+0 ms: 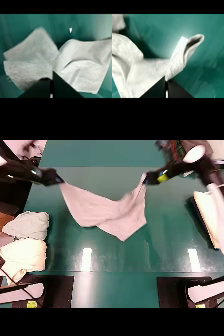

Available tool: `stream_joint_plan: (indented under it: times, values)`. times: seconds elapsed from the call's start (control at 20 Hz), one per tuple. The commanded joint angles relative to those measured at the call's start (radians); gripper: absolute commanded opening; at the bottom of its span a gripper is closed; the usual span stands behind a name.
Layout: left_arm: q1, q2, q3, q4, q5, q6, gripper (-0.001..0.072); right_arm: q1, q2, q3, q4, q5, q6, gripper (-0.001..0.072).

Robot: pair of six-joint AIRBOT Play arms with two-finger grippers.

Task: Fold the shirts.

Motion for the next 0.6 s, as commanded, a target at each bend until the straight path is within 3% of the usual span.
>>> stream_joint_plan:
  times: [0.0, 0.55]
  values:
    - [0.052, 0.15, 0.122, 0.005, 0.029, 0.001, 0.0024, -0.084, 0.144, 0.115, 0.0, 0.011, 0.0, 0.0013]
    - [0.052, 0.411, 0.512, 0.014, 0.055, -0.019, 0.0024, -0.282, 0.587, 0.191, -0.001, -0.033, 0.0, 0.0013]
